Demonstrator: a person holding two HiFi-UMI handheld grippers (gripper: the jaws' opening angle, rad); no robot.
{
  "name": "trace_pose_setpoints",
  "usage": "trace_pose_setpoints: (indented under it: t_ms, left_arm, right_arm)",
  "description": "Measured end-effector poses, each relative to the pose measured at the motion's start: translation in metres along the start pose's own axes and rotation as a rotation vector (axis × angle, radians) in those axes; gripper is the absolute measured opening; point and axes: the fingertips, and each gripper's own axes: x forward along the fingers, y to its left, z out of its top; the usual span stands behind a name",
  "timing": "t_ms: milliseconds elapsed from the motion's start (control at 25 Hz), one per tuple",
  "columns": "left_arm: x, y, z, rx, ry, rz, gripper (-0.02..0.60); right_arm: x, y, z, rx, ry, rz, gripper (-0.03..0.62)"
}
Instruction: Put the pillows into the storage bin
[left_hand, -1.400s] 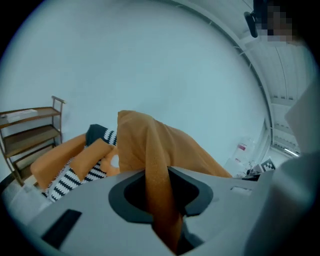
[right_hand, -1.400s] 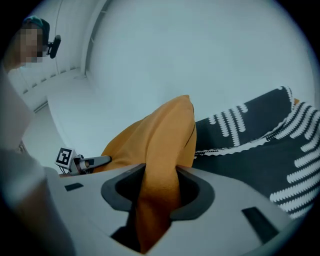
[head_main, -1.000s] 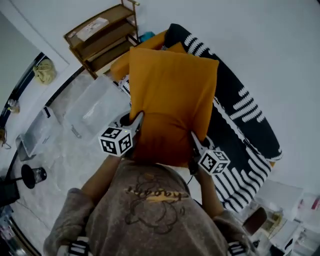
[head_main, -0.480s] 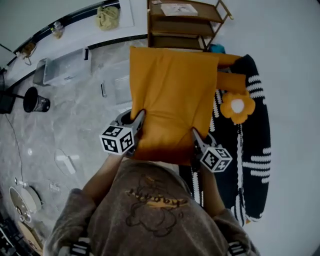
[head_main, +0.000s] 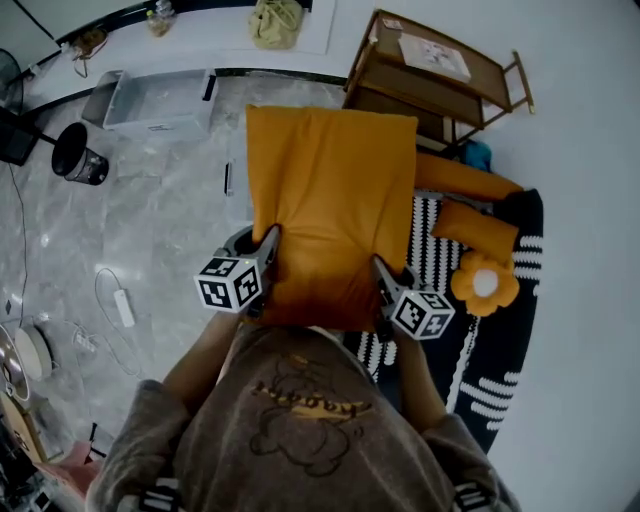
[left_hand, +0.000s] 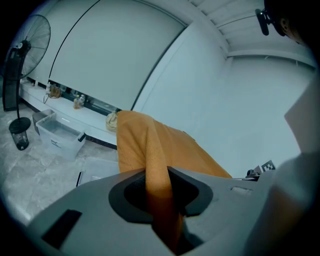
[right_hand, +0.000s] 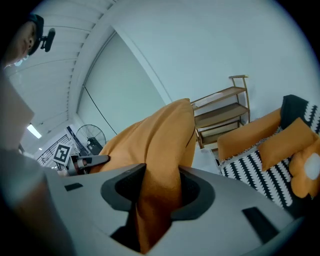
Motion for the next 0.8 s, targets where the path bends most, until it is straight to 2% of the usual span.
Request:
trace_pose_setpoints:
  t_ms: [200, 360, 600, 800]
  left_arm:
    - [0.038, 0.057, 0.034, -0.056, 0.011, 0.050, 0.083]
    - [0.063, 0.091, 0.048, -0.100, 0.017, 0.089, 0.083]
    - [0.104, 0.136, 0.051, -0.170, 0.015, 0.186, 0.083]
    - [0.147, 0.171, 0.028, -0.250, 0.009, 0.274, 0.084]
  right_arm:
    - [0.081, 0.000, 0.035, -0.017, 0.065, 0.024, 0.161]
    - [0.132, -0.007, 0.053, -0.042, 0.120, 0.036, 0.163]
    - [0.207, -0.028, 0.073, -0.095, 0.217, 0.080, 0.166]
    - [0.273, -0.064, 0.072, -0.149, 0.312, 0.129, 0.170]
